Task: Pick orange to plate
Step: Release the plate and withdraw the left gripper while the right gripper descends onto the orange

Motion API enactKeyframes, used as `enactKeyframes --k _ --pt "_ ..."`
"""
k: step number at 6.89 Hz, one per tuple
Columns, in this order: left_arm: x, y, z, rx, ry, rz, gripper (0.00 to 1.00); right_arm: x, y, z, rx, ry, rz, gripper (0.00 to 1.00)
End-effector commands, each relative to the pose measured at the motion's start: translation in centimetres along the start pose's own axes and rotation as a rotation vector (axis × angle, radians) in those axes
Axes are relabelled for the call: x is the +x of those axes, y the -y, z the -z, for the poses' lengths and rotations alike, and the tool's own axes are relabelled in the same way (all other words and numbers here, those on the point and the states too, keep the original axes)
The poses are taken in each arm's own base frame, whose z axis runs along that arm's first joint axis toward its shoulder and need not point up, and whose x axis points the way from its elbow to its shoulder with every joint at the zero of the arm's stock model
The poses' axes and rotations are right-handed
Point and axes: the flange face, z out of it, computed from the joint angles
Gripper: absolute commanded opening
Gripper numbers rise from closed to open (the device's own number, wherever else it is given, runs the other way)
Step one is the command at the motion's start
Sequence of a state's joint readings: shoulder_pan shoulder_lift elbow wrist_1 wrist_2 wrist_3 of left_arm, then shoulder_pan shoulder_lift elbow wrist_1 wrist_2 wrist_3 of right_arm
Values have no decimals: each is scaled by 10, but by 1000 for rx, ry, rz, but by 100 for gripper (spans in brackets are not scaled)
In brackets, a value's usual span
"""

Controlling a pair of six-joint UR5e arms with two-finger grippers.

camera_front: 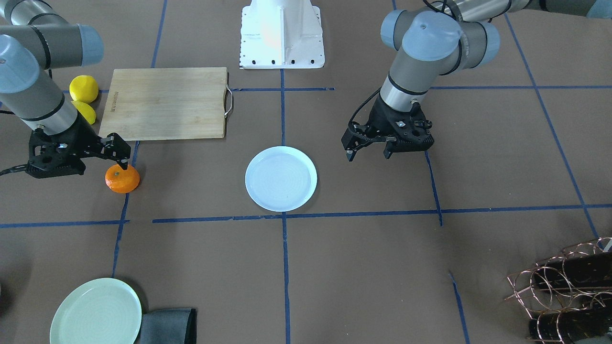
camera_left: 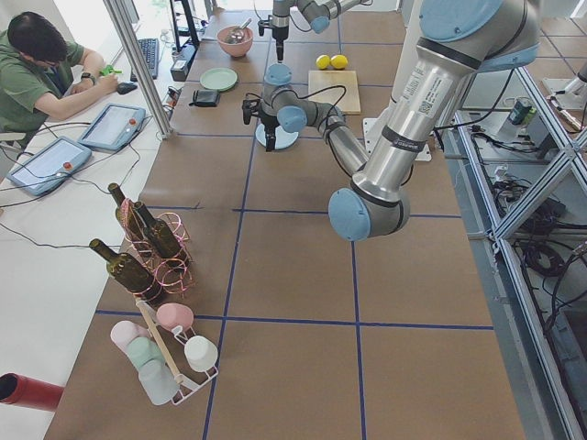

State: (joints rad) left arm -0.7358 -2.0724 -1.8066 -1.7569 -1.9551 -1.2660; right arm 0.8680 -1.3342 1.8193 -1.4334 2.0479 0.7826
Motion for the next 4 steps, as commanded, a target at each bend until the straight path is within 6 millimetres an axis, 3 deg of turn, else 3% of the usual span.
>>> enactKeyframes --k 1,4 --pt "-12 1 11 10 3 -10 100 -5 -4 -41 22 9 20 100" --pt "-15 7 13 18 7 -2 100 -3 -8 -58 -2 -7 29 100"
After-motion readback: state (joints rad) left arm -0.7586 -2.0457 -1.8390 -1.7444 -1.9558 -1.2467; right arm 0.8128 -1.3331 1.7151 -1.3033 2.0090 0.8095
